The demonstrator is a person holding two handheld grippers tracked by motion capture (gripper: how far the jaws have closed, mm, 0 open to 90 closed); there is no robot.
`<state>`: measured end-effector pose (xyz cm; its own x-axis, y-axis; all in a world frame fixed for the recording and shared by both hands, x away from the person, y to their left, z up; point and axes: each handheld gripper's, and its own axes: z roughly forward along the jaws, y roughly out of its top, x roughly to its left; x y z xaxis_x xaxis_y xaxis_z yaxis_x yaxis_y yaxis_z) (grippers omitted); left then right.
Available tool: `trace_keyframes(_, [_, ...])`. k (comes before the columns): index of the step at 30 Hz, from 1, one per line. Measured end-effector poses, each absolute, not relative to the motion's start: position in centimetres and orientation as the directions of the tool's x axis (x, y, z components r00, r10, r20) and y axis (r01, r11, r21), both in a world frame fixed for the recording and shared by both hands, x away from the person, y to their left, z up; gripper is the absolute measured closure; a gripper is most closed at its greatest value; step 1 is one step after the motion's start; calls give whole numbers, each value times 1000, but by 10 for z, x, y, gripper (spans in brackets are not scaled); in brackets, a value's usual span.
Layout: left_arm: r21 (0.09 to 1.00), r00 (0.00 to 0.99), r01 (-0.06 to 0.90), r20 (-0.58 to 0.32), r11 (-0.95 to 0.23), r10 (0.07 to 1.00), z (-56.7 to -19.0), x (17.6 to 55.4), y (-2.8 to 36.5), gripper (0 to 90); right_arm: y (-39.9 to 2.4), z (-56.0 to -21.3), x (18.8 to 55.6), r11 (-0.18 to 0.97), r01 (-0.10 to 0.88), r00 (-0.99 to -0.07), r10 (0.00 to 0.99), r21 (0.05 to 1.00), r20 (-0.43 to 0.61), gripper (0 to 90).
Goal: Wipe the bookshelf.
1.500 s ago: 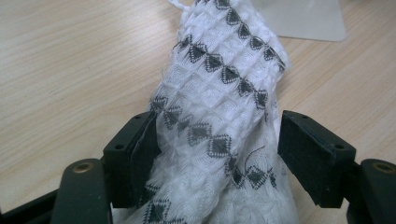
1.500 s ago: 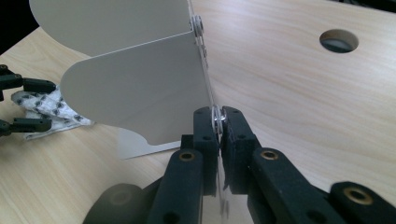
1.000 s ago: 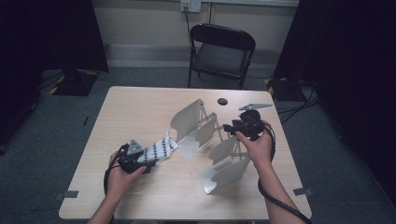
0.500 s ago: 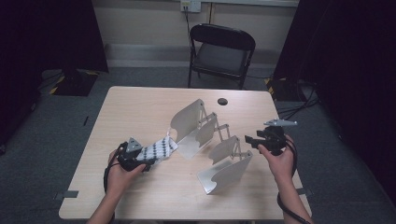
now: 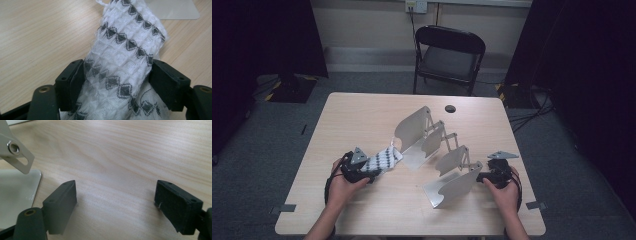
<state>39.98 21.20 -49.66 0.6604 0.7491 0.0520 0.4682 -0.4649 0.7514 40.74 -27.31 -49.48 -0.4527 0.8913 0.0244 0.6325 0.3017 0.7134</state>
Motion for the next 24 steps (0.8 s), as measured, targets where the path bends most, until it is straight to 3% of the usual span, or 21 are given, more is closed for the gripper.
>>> trace_keyframes(5, [738, 672, 475, 48, -479, 739, -492, 396, 212, 603, -272, -497, 405, 324, 616, -465, 886, 718, -1, 141])
trace_keyframes(8, [726, 661, 507, 18, -465, 750, -489, 393, 212, 706, -273, -499, 403, 316, 603, -464, 886, 732, -1, 136])
trace_keyframes(17, [771, 717, 475, -60, -424, 695, -463, 370, 197, 742, -272, -499, 402, 311, 608, -454, 891, 731, -2, 127])
trace_keyframes(24, [759, 699, 505, -82, -410, 710, -468, 386, 168, 737, -272, -499, 402, 308, 609, -449, 893, 731, -2, 125])
